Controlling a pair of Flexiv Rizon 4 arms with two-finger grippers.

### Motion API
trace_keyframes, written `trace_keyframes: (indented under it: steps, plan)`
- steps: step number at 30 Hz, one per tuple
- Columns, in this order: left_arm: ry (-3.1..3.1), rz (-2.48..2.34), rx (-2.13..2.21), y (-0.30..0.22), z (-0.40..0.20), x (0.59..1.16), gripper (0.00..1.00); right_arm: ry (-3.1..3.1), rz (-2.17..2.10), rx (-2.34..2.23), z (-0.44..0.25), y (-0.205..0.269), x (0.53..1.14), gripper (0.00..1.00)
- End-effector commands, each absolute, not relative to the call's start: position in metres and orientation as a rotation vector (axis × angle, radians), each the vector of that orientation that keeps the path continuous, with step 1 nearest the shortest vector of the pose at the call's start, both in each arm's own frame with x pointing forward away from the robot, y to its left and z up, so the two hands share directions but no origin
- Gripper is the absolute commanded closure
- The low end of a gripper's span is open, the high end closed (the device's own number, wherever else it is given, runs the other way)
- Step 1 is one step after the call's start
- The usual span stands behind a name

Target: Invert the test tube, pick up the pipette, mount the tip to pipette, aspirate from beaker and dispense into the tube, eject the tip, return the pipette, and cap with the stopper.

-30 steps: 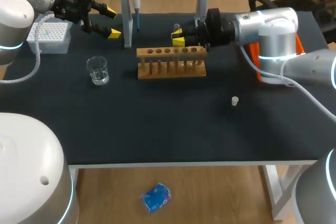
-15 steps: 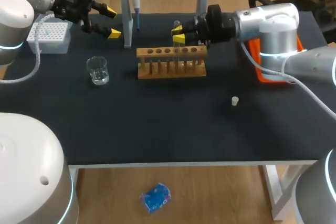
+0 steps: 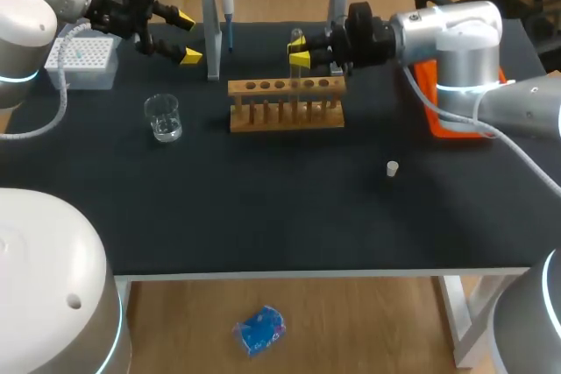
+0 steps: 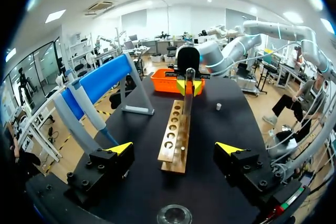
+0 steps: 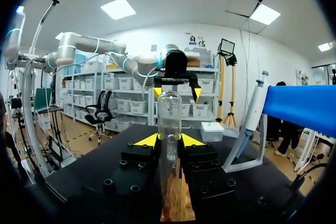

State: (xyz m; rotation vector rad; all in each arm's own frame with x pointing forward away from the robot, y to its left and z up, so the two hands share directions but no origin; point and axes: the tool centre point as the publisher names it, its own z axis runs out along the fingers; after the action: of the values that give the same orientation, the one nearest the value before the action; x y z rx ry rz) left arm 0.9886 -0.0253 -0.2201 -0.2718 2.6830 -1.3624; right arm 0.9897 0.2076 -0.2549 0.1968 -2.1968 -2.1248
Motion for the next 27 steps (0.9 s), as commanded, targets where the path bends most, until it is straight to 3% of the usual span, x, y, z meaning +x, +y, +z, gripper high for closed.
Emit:
trace_keyframes:
  steps: [1,27]
  plan:
    - [2.688,-1.361,-0.271,-0.025,-0.219,0.989,0.00,-2.204,-2.125,0.204,-0.250,0.205,0.989,1.00]
    - [2.688,-1.361,-0.271,-0.025,-0.219,0.989,0.00,-2.193,-2.150,0.222,-0.201,0.197,0.979,1.00]
